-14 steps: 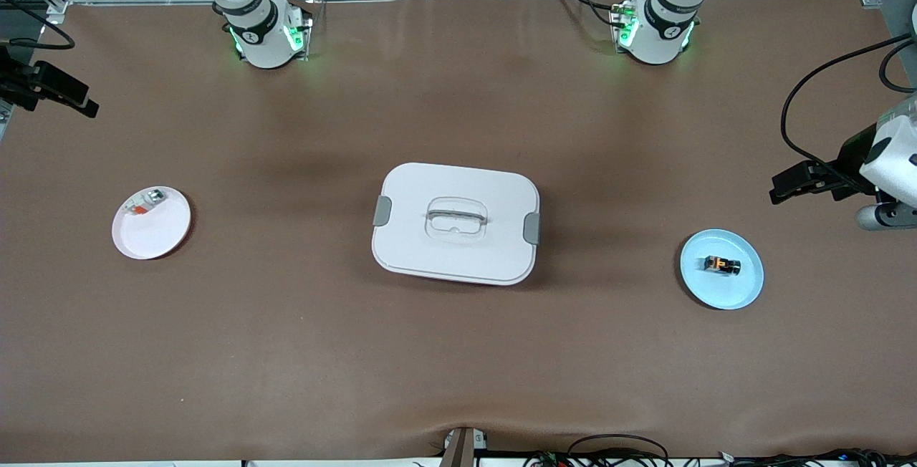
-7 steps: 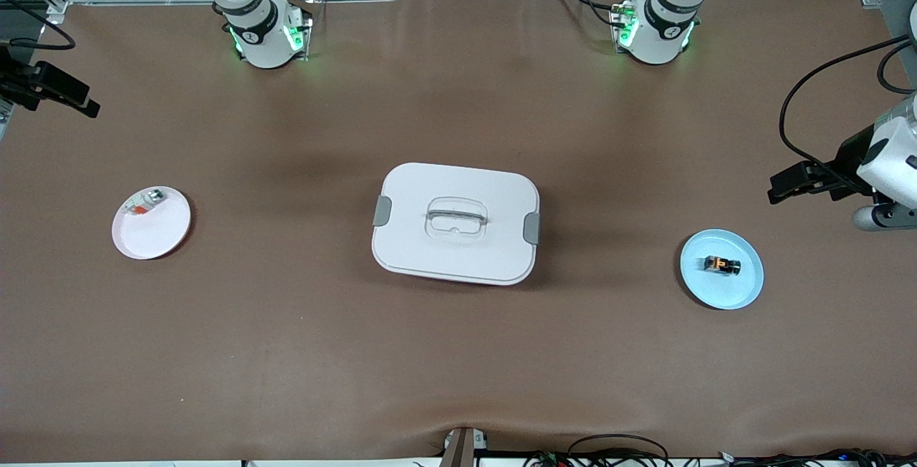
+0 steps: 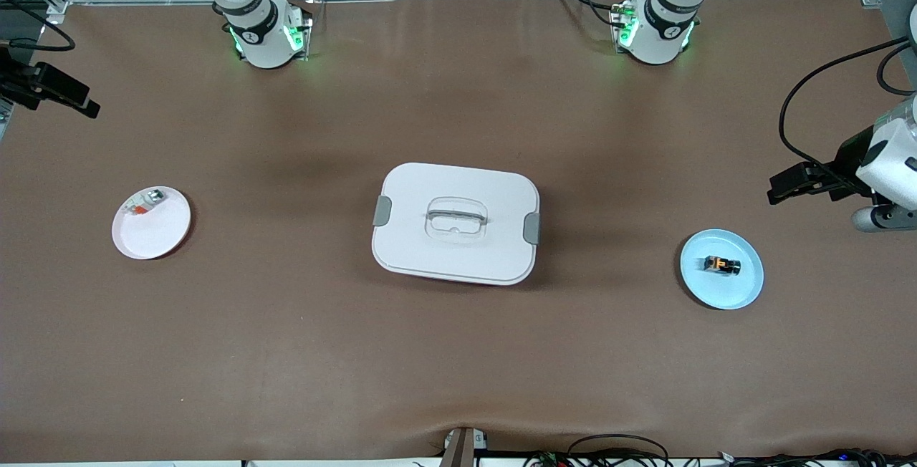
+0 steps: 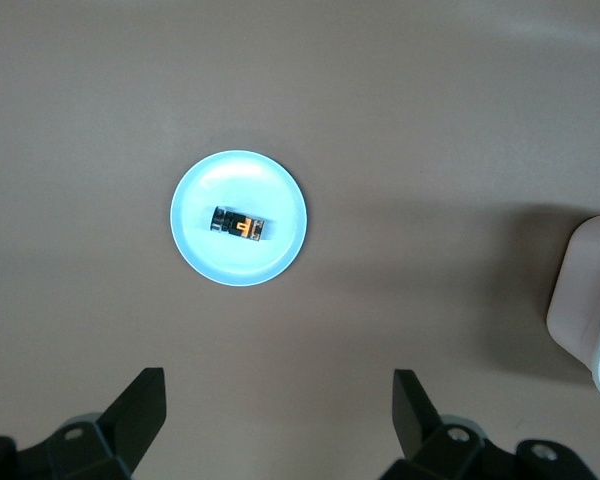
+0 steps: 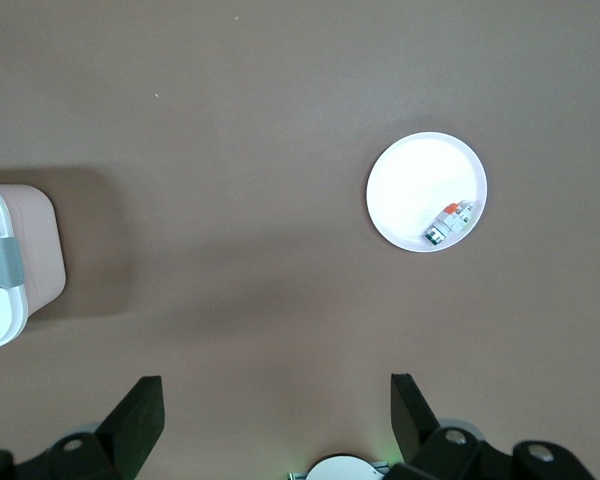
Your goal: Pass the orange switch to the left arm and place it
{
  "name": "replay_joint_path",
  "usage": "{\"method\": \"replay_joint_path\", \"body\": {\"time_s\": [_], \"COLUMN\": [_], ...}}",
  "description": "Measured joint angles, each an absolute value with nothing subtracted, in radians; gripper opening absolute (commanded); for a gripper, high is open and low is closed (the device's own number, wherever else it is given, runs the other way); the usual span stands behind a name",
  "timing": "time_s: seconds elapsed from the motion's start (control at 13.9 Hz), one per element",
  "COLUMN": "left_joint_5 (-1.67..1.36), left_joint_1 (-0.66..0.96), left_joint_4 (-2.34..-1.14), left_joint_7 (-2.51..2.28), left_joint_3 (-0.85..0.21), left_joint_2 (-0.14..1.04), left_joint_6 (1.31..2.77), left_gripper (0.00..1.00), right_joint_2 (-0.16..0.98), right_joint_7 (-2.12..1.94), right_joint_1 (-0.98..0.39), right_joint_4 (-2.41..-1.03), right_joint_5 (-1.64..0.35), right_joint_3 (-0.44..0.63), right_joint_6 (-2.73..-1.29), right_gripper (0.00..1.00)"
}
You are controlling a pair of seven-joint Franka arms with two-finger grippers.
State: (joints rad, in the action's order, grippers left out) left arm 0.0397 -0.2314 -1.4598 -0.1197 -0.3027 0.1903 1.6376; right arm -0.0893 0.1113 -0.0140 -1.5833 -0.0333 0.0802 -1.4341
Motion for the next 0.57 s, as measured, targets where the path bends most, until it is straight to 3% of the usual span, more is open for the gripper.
{"method": "replay_joint_path", "body": {"time_s": [0.36,0.57], "left_joint_5": [0.040,0.040], "left_joint_1": [-0.176,-0.101], "left_joint_4": [-1.456,-1.456], "left_joint_7": [-0.122,-0.121], "left_joint_3": [-0.280,-0.199], "left_joint_2": [0.187,0.186], "left_joint_6": [1.638,1.637], "left_gripper": [1.00,1.00], "right_joint_2": [-0.089,-0.089], "right_joint_7": [0.112,0.112], "right_joint_1": [-0.011,-0.009], "right_joint_4": [-1.583,-1.583], "right_joint_5": [-0.033,-0.033], "right_joint_3": [0.081,0.078], "right_joint_6": [-1.434,-1.434], "right_gripper": [1.00,1.00]}}
